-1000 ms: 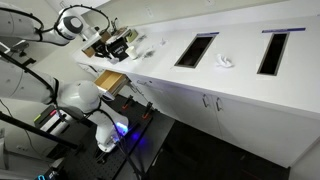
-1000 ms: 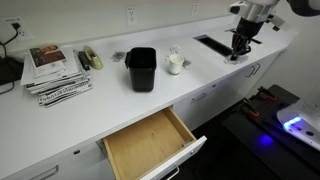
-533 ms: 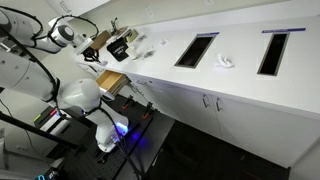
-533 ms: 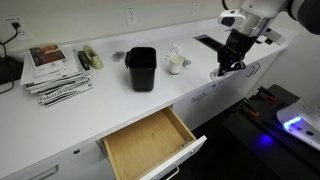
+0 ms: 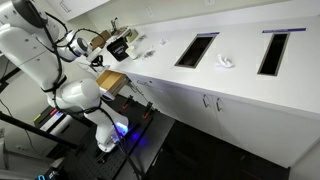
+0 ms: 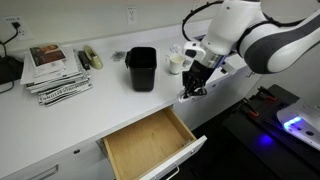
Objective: Open the second drawer from the right then put the white paper in the open drawer
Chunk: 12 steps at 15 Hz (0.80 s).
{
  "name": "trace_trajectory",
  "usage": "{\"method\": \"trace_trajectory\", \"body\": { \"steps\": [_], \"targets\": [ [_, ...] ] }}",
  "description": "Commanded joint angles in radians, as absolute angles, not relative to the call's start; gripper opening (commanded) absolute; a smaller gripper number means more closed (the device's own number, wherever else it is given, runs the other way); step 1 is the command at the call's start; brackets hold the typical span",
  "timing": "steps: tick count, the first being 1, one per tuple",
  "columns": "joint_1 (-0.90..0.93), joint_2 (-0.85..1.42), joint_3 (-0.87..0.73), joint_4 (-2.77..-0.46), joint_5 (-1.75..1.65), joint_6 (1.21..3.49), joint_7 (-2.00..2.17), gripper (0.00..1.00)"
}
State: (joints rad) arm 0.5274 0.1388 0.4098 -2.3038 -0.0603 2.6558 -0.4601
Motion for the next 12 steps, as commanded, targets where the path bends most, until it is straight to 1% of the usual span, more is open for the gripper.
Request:
{"method": "trace_trajectory", "body": {
  "steps": [1,5,10,11,12],
  "targets": [
    [0.521,0.331,0.43,-2.152,-0.168,2.692,-0.416,0.0],
    [0.561,0.503,0.413,-2.006,-0.258,2.684,-0.366,0.0],
    [0.615,0.656,0.404,-1.855,-0.276,2.671,-0.348,0.0],
    [0.624,0.677,0.404,-1.833,-0.272,2.667,-0.347,0.26],
    [0.635,0.692,0.399,-1.814,-0.273,2.667,-0.342,0.28]
  ]
}}
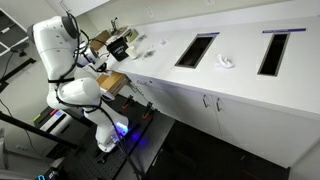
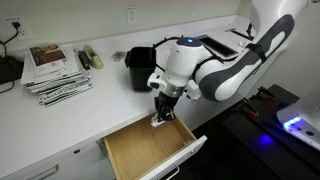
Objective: Open the second drawer from the right then put the white paper in the open drawer
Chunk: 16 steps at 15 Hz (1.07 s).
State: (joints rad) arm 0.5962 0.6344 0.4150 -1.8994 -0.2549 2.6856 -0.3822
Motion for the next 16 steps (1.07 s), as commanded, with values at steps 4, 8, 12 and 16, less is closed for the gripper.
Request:
{"method": "trace_trajectory", "body": {
  "steps": [4,8,12,16],
  "targets": [
    [0.663,0.725,0.388,-1.757,-0.264,2.655,-0.324,0.56],
    [0.669,0.723,0.395,-1.746,-0.253,2.643,-0.322,0.86],
    [0.665,0.675,0.42,-1.795,-0.235,2.641,-0.311,1.0],
    [0.671,0.599,0.439,-1.864,-0.219,2.594,-0.262,1.0]
  ]
}}
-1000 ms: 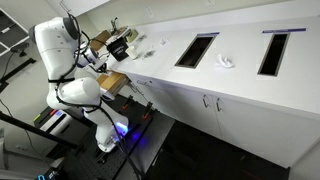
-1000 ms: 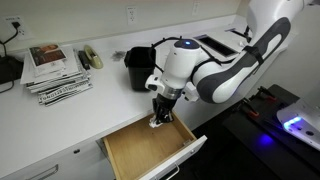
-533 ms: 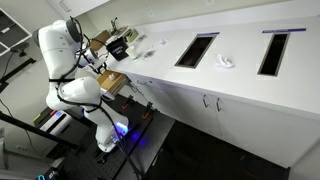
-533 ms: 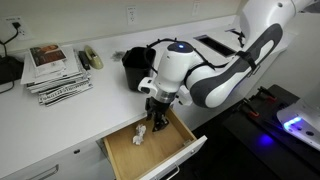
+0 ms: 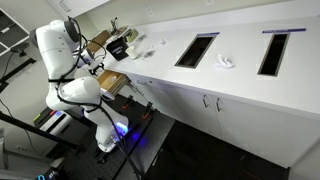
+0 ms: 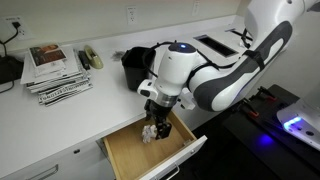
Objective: Open the second drawer from the right then put the white paper in the open drawer
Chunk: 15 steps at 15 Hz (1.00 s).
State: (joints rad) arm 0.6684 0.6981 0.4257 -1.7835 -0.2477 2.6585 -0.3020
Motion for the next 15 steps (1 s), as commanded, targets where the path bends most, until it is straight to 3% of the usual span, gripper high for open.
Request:
{"method": "trace_trajectory", "body": {
  "steps": [1,8,15],
  "targets": [
    [0.664,0.58,0.455,-1.884,-0.209,2.577,-0.261,1.0],
    [0.657,0.43,0.57,-1.987,-0.179,2.326,-0.398,1.0],
    [0.685,0.51,0.534,-1.923,-0.194,2.369,-0.359,1.0]
  ]
}}
